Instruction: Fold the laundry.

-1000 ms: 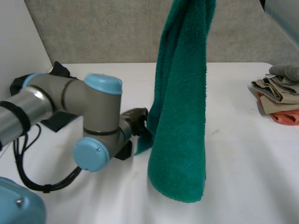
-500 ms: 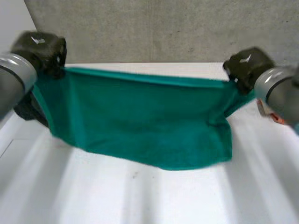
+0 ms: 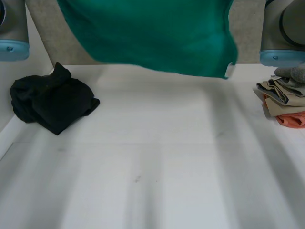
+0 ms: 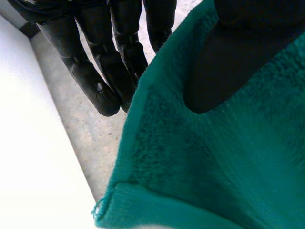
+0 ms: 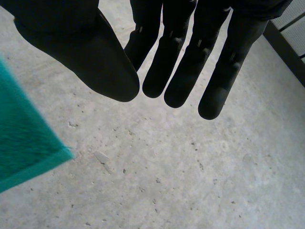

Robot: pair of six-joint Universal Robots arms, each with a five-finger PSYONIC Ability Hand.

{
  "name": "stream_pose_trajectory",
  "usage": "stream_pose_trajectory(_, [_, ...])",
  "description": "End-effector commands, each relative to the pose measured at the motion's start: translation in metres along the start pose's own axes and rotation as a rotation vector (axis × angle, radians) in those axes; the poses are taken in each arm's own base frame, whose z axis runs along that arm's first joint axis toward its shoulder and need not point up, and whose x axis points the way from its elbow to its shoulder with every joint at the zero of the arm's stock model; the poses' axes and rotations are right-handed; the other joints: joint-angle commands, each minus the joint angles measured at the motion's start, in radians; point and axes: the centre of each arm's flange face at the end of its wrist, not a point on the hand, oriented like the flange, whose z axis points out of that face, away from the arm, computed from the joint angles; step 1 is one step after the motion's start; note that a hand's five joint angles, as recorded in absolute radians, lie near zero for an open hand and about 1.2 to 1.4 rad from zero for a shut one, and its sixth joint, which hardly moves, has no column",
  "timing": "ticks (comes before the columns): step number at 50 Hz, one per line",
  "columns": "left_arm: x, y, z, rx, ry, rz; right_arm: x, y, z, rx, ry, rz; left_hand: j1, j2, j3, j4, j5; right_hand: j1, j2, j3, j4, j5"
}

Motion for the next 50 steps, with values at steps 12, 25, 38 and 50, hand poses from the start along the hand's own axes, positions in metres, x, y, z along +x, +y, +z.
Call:
stream_pose_trajectory(12, [0.024,0.115,-0.144,-0.575,0.283,0.087,-0.044,0.083,-0.163,-0.446,-0.614,-0.022,0.223,0.199,0.209,0.198,0.245,0.255,0.222,0.204,0.197,0.193])
stream_pose_trajectory(25, [0.032,0.101,-0.159,-0.552,0.358,0.155,-0.043,0.108,-0.214,-0.865,-0.693,0.033,0.223,0.199,0.209,0.198,0.245,-0.804,-0.838,-0.856,-0.862,-0.867])
stream_pose_trajectory(38, [0.024,-0.028,-0.135,-0.38,0.375,0.099,-0.072,0.064,-0.245,-1.068,-0.609,0.383,0.223,0.199,0.209,0.198,0.245,-0.966,-1.0,-1.018,-1.024,-1.029])
stream_pose_trajectory(50, [0.026,-0.137,-0.138,-0.254,0.431,0.016,-0.132,0.055,-0.277,-1.121,-0.544,0.595,0.223,0.199,0.209,0.198,0.245,-0.966,-1.0,-1.018,-1.024,-1.029])
